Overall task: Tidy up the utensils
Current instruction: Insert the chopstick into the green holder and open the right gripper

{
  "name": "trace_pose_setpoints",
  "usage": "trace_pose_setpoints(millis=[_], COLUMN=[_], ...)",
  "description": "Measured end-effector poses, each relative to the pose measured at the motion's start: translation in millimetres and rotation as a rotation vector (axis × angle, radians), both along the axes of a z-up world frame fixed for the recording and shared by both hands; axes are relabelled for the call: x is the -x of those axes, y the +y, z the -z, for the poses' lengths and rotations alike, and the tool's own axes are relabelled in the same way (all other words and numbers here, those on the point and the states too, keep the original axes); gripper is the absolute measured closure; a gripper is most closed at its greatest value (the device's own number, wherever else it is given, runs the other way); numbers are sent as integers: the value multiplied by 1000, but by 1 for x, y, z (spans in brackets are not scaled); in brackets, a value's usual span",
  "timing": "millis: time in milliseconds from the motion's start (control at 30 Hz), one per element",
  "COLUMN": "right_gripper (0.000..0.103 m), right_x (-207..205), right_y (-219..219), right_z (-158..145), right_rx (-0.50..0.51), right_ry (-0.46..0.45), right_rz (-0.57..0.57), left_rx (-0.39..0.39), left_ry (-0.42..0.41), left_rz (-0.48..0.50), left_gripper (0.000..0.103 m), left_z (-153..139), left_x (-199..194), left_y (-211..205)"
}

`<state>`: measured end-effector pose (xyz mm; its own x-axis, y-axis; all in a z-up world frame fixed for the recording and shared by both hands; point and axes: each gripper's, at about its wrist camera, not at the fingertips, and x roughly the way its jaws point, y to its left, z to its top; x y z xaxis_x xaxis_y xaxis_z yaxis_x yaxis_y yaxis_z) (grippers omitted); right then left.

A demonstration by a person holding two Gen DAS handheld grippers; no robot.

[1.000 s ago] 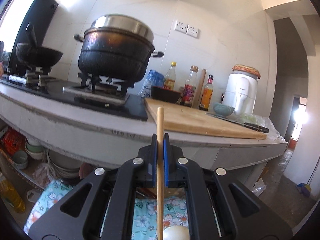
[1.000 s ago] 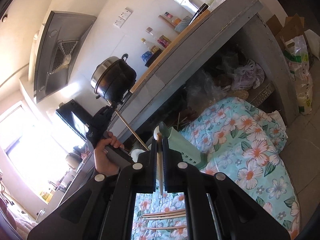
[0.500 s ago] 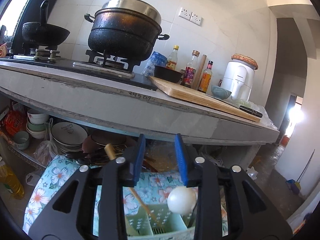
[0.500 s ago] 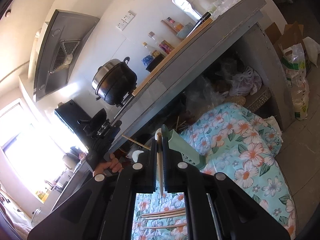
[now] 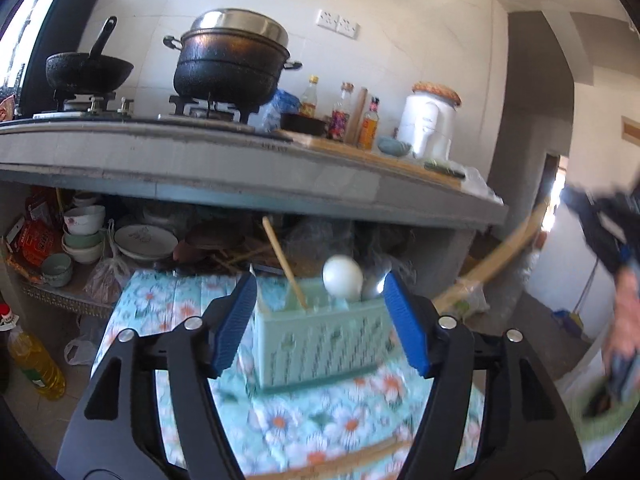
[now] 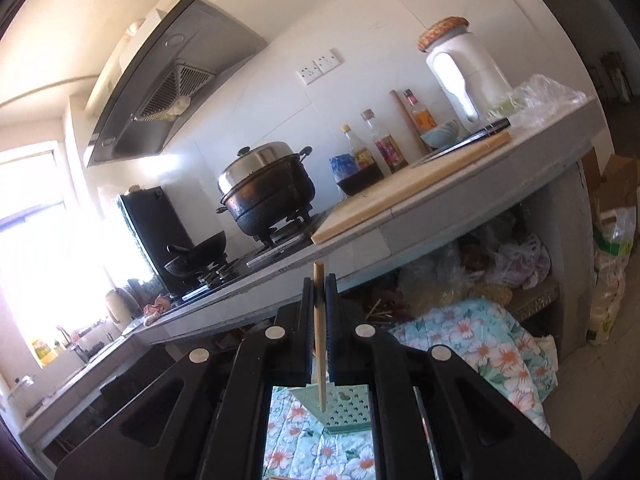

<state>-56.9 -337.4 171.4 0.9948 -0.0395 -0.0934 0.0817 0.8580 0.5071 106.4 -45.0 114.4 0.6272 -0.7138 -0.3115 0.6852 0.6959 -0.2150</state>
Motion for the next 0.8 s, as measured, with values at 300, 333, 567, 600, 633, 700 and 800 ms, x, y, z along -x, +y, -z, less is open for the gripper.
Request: trace_pose_setpoints(millis=[300,333,567,600,633,700,800], right_gripper=[98,98,98,98,98,97,97], right_x=[-88,-96,-139,-143,-146,-152,-150], right_y=[51,56,89,94,98,109,120], right_z=[-28,-27,-9,-6,-3,7,19], right_rx=[286,314,505,525,547,592,636], right_ry=[68,79,161,169,177,207,237], right_rz=[15,15,7,3,-4,-47,-97], left_rx=[-62,-64,-82,-80,-79,-79,-81], left_ry=[70,76,82,87,93,106,117], left_rz=[8,3,-28,-31,-35,-40,-39], left_gripper=[30,30,30,30,30,30,30], left_z=[46,49,59,59,59,61,63], left_x=[41,44,48,47,46,44,43], left_y=[46,51,68,69,70,71,69])
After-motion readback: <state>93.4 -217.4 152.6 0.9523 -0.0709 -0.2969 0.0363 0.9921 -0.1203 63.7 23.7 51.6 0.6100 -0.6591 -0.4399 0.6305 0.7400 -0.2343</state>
